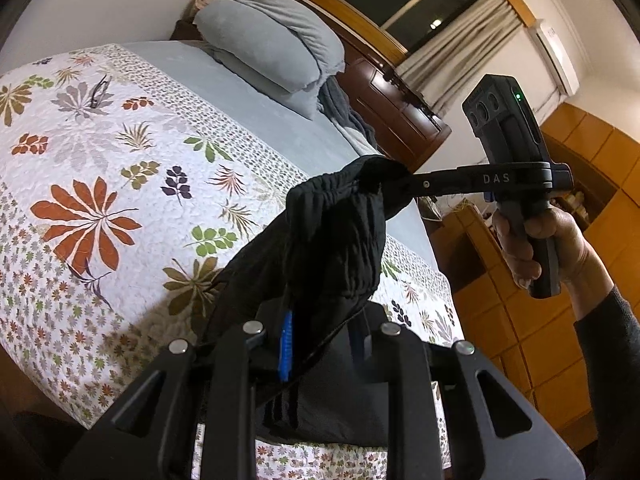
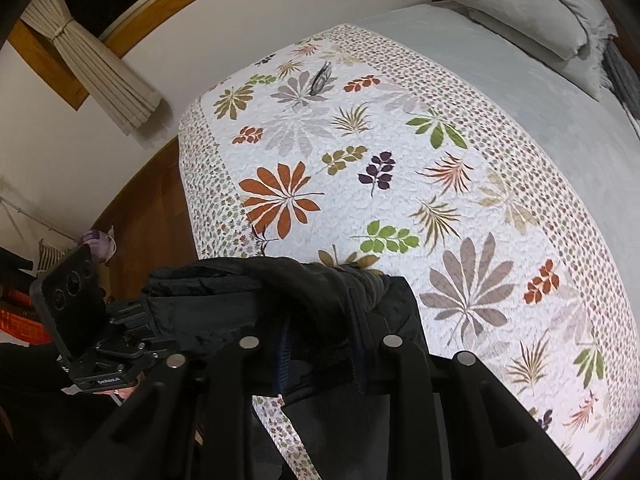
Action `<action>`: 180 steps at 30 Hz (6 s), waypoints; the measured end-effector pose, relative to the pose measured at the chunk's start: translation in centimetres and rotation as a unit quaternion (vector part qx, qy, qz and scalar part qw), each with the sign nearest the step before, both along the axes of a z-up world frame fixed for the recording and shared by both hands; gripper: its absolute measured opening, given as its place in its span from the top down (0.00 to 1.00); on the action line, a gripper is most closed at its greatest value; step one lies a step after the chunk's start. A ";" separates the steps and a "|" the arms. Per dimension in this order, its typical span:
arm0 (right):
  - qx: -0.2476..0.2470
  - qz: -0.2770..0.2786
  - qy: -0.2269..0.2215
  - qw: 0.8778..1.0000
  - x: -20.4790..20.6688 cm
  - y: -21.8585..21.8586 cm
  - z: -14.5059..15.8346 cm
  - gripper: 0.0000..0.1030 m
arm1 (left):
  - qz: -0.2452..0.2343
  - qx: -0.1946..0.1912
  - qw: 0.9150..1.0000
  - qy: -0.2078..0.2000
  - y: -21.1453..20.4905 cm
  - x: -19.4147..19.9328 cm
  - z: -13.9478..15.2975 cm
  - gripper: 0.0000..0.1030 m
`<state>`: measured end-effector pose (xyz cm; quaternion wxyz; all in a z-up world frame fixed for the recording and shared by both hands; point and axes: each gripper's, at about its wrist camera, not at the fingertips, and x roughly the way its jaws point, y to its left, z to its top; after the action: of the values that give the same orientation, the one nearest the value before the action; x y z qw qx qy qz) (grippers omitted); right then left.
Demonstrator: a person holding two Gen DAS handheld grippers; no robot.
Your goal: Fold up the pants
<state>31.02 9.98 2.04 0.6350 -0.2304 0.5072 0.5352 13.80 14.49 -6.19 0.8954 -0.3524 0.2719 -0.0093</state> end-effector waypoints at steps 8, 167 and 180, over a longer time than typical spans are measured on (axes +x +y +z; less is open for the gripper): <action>0.004 -0.016 0.000 1.000 0.4 -3.0 -0.6 0.80 | -0.015 0.009 1.000 0.004 -2.2 0.6 0.1 0.80; 0.303 -0.444 0.233 0.811 -1.5 -43.8 -26.3 0.03 | -0.225 0.273 0.929 0.110 -12.7 8.6 -8.8 0.09; 0.264 -0.432 0.291 0.812 -4.1 -44.5 -29.9 0.03 | -0.243 0.224 0.929 0.164 -9.3 12.3 -11.0 0.09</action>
<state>26.94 -34.50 -27.86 0.6598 0.3555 0.5552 0.3607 26.06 5.19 -17.14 0.8644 -0.0620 0.4873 -0.1075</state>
